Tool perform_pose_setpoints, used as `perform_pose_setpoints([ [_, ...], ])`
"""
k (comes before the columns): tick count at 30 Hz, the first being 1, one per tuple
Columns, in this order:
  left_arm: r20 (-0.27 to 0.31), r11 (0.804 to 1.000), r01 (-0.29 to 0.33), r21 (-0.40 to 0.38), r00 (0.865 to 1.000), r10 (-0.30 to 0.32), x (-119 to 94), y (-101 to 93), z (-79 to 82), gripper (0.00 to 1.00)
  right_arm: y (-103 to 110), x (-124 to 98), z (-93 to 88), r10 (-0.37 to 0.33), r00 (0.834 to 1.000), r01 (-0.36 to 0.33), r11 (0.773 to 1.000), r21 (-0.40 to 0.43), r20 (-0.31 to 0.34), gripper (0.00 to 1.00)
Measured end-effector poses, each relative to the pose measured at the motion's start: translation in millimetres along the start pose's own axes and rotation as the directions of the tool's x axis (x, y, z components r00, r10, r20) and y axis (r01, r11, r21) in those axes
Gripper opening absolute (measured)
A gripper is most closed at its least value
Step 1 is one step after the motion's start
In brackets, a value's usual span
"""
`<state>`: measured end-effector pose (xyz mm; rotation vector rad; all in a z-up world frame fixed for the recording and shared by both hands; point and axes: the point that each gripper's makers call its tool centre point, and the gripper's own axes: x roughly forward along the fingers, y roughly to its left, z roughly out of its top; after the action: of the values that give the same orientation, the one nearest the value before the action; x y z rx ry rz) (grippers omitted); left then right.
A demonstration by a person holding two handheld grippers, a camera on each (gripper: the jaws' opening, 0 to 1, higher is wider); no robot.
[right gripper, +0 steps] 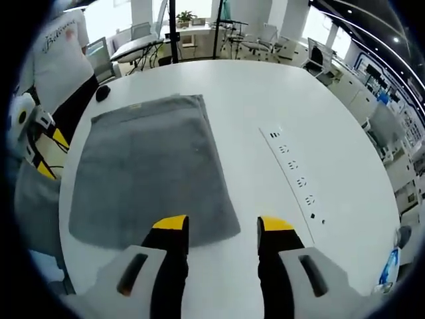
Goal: Fold the towel on the table until its edges align and the towel forms a compact rectangular stack.
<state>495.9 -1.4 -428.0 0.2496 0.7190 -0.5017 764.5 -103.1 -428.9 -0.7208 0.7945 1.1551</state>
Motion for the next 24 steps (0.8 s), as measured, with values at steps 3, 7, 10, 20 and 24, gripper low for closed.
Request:
perform_pose_setpoints([
  [3,0.000,1.000,0.003,0.001,1.000,-0.003,3.5,-4.8,1.0,0.39,0.4,1.2,-1.3,0.005,1.000,-0.005,1.000,-0.002,-0.001,0.40],
  [7,-0.003,1.000,0.017,-0.003,1.000,-0.017,11.3,-17.9,0.5,0.39,1.4,5.9,-5.0,0.013,1.000,-0.013,1.000,-0.012,-0.007,0.40],
  [10,-0.017,0.999,0.040,0.005,0.999,-0.040,19.9,-32.3,-2.3,0.39,6.6,10.3,-9.3,0.025,1.000,-0.025,1.000,-0.016,-0.015,0.39],
  [20,-0.059,0.994,0.110,0.009,0.992,-0.110,46.5,-70.7,-11.6,0.38,7.9,38.2,-35.1,0.071,0.995,-0.073,0.997,-0.024,-0.063,0.34],
  [24,-0.083,0.990,0.137,0.017,0.987,-0.136,56.9,-85.4,-15.8,0.38,1.5,47.3,-39.6,0.077,0.994,-0.079,0.997,-0.021,-0.071,0.32],
])
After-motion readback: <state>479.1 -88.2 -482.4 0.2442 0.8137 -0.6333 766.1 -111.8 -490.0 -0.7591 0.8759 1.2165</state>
